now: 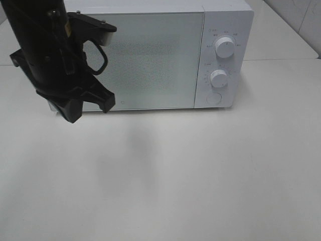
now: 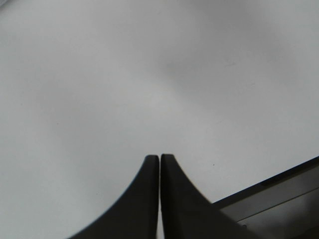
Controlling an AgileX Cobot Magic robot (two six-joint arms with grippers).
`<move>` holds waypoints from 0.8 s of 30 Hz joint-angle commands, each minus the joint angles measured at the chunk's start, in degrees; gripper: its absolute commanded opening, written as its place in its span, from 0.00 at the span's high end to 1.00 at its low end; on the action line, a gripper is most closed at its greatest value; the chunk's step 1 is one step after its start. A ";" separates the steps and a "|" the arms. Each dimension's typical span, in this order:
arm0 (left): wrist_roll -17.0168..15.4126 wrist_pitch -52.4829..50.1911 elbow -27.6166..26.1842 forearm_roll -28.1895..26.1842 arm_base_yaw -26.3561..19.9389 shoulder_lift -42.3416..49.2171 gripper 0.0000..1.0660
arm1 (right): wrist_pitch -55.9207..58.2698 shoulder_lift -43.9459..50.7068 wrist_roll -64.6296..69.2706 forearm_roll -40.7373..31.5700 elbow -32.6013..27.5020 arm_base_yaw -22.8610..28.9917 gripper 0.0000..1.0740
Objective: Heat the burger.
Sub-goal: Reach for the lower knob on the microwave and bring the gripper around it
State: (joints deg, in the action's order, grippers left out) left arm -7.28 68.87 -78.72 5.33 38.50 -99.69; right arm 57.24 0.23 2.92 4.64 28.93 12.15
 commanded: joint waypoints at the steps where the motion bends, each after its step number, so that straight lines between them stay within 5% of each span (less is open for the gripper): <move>1: 0.06 4.07 -0.11 -1.66 -3.50 0.86 1.00 | -0.52 1.55 -0.40 -0.06 0.00 -0.17 0.36; 12: -0.34 3.95 3.44 -3.21 -17.25 9.80 1.00 | -0.52 1.55 -0.29 -0.11 0.00 -0.17 0.36; 17: -0.40 3.95 12.09 -3.09 -23.43 19.65 1.00 | -0.52 1.55 -0.29 -0.11 0.00 -0.17 0.36; 24: -0.34 1.78 21.08 -1.60 -25.21 31.40 1.00 | -0.52 1.55 -0.29 -0.11 0.00 -0.17 0.36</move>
State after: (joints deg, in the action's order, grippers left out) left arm -7.51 69.79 -59.64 3.44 13.46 -70.76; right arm 57.24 0.23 2.92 4.64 28.93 12.15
